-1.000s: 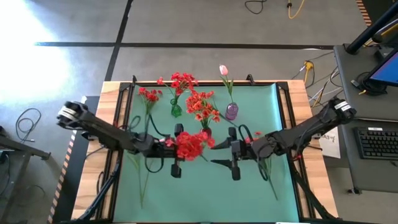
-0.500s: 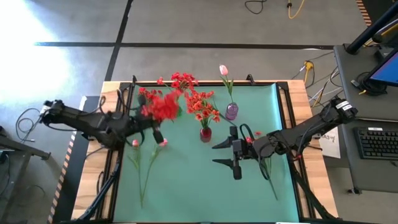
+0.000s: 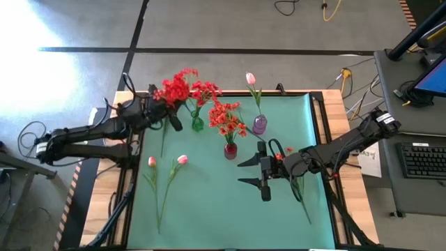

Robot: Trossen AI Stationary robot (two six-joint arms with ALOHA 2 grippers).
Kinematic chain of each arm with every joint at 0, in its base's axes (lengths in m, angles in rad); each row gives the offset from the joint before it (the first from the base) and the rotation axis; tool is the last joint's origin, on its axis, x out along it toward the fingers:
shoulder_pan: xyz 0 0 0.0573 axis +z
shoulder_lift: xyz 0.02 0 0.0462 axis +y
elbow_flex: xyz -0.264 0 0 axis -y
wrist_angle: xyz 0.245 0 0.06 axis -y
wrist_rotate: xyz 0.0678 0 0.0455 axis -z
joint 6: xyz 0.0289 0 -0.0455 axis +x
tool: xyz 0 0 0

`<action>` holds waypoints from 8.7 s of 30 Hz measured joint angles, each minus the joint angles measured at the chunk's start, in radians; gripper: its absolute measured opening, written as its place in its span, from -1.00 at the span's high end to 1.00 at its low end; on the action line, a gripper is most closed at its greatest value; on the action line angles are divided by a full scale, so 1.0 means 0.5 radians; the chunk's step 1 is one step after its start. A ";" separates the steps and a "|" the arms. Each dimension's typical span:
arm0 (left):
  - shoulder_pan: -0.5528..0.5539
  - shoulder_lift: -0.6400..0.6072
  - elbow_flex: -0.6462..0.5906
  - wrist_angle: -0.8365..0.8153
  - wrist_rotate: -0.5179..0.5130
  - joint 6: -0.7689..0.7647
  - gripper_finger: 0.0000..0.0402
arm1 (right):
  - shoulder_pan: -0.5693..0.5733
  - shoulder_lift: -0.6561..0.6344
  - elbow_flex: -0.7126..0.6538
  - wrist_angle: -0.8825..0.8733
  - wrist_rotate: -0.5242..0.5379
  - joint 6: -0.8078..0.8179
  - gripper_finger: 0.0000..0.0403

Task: Sort flowers into vase by color
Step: Put the red flowers into the green vase, then put the orange flowers into the red vase

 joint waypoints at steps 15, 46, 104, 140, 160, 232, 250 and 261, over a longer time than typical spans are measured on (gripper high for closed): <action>0.207 0.160 -0.100 0.141 0.087 -0.108 0.99 | 0.000 0.000 0.000 -0.002 0.038 -0.017 -0.07; 0.209 0.377 -0.101 0.129 0.058 -0.272 0.74 | 0.000 0.000 0.000 -0.025 0.054 -0.030 -0.08; 0.197 0.146 0.849 -1.952 0.276 -0.573 -0.40 | 0.000 0.000 0.000 -0.090 0.053 0.040 -0.08; -1.596 0.328 0.926 -1.872 -0.101 -1.688 -0.40 | 0.220 -0.014 0.282 -2.603 -0.477 2.331 -0.40; -1.768 0.997 0.779 -1.265 -0.251 -1.516 -0.40 | 0.228 -0.008 -0.246 -2.594 -0.797 2.732 -0.42; -1.765 1.047 0.772 -1.284 -0.523 -1.467 -0.35 | 0.156 -0.023 -0.484 -1.615 -0.302 2.276 0.89; -1.761 1.049 0.772 -1.284 -0.573 -1.467 -0.35 | 0.156 -0.544 -0.480 -0.544 0.265 0.948 0.91; -1.761 1.050 0.772 -1.283 -0.625 -1.467 -0.35 | -0.005 -0.239 -0.545 0.984 0.260 -0.279 0.91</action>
